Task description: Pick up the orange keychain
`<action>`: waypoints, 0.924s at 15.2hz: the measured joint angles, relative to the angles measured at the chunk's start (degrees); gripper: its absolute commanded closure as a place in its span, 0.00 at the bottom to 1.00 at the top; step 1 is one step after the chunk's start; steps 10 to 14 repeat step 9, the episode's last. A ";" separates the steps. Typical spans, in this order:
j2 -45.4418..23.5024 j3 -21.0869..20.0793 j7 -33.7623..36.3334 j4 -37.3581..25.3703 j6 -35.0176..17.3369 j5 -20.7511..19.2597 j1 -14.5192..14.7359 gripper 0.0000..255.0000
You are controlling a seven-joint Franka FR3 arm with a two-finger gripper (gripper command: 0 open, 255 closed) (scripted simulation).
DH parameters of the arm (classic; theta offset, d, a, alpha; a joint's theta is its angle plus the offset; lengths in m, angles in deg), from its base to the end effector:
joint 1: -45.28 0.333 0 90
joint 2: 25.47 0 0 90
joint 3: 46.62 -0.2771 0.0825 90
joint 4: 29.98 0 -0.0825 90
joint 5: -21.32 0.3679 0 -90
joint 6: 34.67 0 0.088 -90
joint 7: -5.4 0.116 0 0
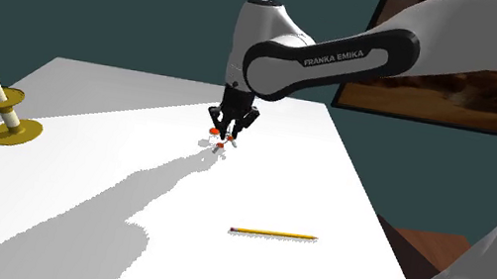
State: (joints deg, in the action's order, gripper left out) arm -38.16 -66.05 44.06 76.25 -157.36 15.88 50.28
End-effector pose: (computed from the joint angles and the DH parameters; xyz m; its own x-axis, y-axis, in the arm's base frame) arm 0.5499 0.2360 0.3766 0.9753 -0.2101 0.0686 -0.2077 -0.9773 -0.0413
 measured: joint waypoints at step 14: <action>1.88 -0.20 -0.78 -4.31 6.06 0.96 -0.21 1.00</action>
